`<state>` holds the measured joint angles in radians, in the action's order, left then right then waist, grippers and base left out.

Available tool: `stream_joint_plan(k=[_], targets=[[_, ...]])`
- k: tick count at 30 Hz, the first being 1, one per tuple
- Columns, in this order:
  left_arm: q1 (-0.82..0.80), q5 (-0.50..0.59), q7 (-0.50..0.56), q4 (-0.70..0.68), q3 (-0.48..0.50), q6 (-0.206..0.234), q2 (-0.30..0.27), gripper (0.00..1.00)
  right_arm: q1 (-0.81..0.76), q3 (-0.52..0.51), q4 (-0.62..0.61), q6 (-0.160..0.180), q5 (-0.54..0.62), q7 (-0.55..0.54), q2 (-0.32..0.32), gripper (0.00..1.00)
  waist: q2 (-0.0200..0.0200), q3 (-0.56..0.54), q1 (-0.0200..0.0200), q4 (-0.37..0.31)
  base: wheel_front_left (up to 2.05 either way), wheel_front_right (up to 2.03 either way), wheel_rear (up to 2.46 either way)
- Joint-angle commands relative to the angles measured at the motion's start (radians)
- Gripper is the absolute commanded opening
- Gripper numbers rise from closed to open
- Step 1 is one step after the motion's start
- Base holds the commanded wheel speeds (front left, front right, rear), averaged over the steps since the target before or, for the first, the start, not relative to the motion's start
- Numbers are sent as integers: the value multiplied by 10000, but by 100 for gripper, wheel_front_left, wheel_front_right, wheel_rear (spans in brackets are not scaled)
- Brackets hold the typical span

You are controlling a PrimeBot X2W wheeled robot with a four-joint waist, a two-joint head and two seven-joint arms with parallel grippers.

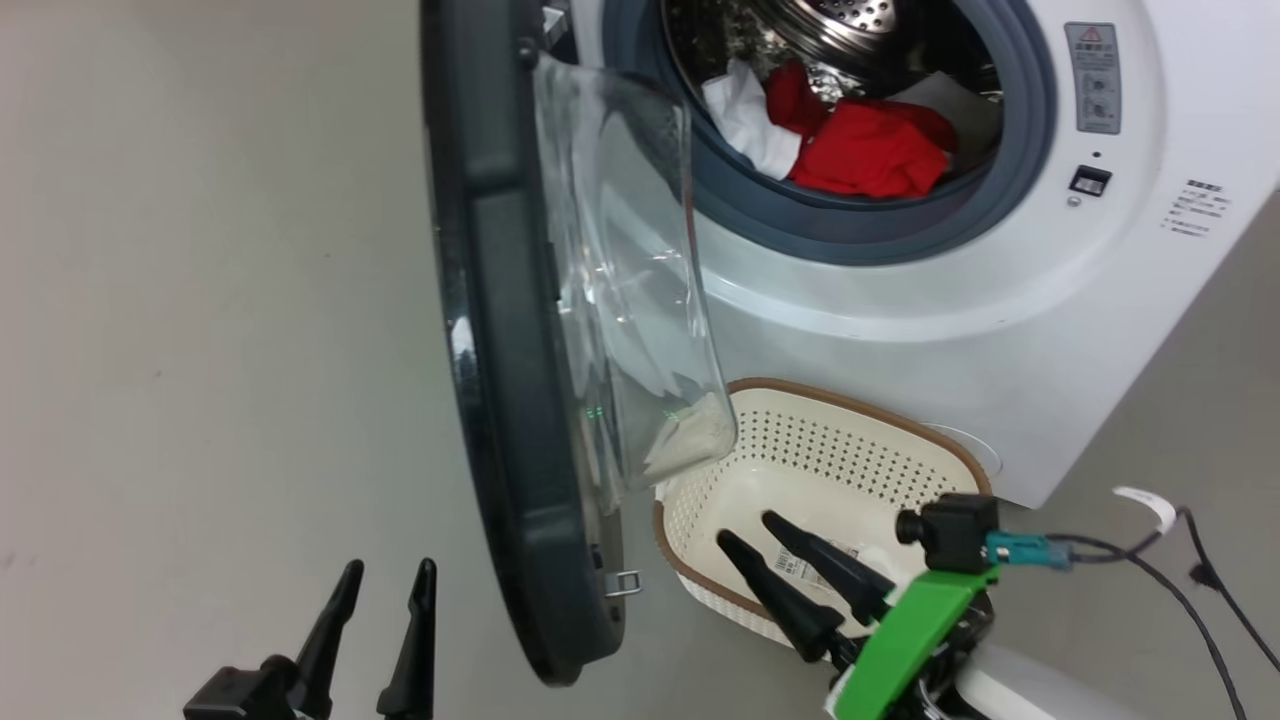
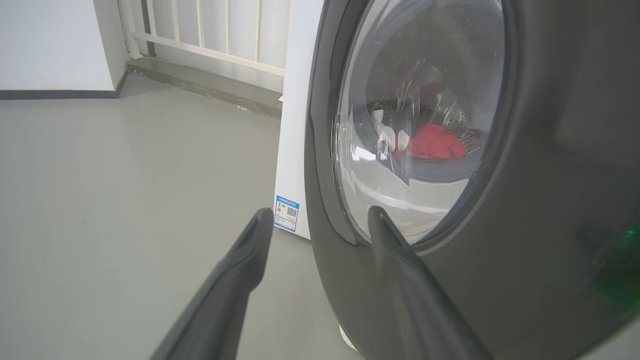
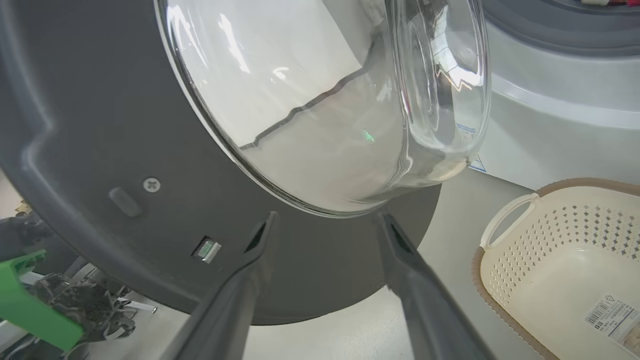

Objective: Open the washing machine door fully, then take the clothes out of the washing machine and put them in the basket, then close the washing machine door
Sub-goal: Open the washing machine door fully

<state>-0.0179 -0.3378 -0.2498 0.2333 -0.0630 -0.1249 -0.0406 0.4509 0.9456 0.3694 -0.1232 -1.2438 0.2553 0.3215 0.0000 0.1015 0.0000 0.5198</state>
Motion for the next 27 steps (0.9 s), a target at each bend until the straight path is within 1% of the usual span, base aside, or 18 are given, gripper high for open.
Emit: stream_joint_plan(k=[1,5,6,13,16,21,27], targets=[[-221,67,-120,-200,390,-54,-97,100,-347,-235,-148,-75,217,64,81,100,0,-4,0,-177,0,0,0],[-227,99,-120,-210,495,-55,-97,100,-826,-811,-63,-75,562,64,149,100,0,31,0,-382,0,0,0],[-227,99,-120,-210,495,-55,-97,100,-826,-811,-63,-75,562,64,149,100,0,31,0,-382,0,0,0],[-234,129,-120,-232,718,-56,-97,100,-1581,-2050,192,-75,1356,64,89,100,0,107,0,-752,0,0,0],[-256,138,-120,-223,732,-56,-97,100,-1894,-2759,368,-75,2116,64,36,100,0,118,0,-831,0,0,0],[-287,146,-120,-215,729,-57,-97,100,-2565,-4586,443,-75,3637,64,-386,100,0,109,0,-855,0,0,0],[-271,151,-120,-219,743,-57,-97,100,-3310,-6697,11,-75,6304,64,-1098,100,0,81,0,-817,0,0,0]])
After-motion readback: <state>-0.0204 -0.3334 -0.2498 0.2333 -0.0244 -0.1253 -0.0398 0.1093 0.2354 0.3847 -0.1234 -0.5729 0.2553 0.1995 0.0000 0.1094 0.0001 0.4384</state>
